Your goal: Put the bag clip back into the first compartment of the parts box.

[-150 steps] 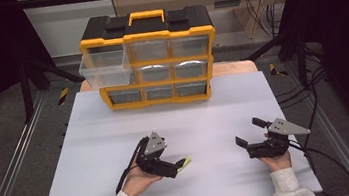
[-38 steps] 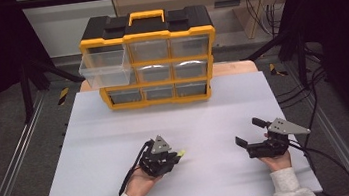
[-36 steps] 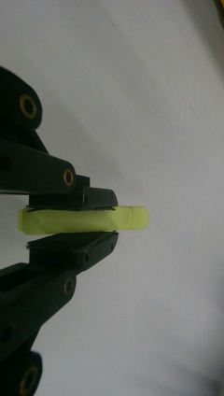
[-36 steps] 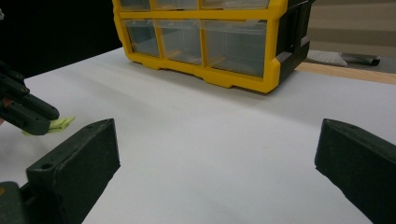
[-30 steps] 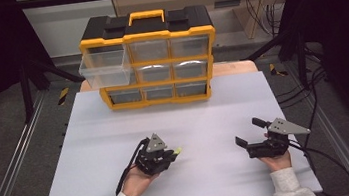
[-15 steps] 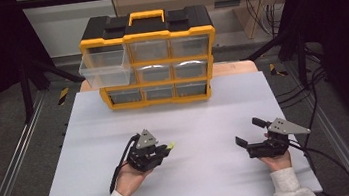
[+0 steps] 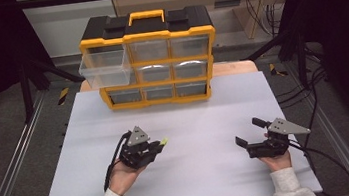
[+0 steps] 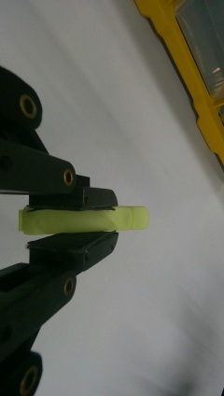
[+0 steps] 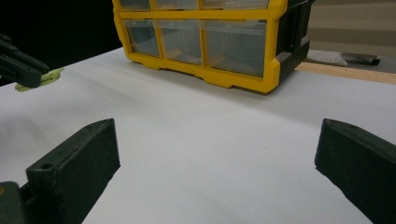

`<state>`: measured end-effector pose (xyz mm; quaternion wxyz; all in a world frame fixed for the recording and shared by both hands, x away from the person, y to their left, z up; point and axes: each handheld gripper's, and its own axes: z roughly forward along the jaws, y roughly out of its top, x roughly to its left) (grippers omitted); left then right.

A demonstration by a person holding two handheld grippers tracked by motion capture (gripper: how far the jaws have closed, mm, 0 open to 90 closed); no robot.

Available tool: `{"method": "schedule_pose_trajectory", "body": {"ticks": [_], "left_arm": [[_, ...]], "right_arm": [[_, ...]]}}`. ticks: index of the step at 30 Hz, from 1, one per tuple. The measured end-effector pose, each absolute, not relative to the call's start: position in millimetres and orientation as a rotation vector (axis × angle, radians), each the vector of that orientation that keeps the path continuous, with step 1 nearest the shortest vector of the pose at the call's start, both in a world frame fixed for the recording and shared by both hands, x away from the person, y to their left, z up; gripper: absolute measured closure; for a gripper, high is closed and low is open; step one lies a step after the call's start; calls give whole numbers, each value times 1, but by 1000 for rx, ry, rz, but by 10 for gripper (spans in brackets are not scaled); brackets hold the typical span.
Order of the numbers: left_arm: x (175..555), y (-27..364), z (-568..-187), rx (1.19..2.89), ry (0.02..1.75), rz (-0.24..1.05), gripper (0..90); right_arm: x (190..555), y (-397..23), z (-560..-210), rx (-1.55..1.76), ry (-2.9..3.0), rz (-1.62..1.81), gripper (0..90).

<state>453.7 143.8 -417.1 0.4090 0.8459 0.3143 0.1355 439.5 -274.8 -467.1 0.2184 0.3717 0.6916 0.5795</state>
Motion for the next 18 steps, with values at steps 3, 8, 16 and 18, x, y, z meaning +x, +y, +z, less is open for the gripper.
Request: {"method": "schedule_pose_trajectory", "body": {"ticks": [3,8,16,18], "left_arm": [[454,147,-415,2120,798,347,770],[455,155,-409,2097,814,360,770],[457,170,-400,2061,839,383,770],[457,174,-397,2046,843,382,770]], "right_arm": [[440,-275,-467,1027,1913,1604,4],[440,-275,-467,1026,1915,1604,4],[440,-275,-467,1028,1916,1605,4],[440,-275,-467,1027,1917,1604,4]]}}
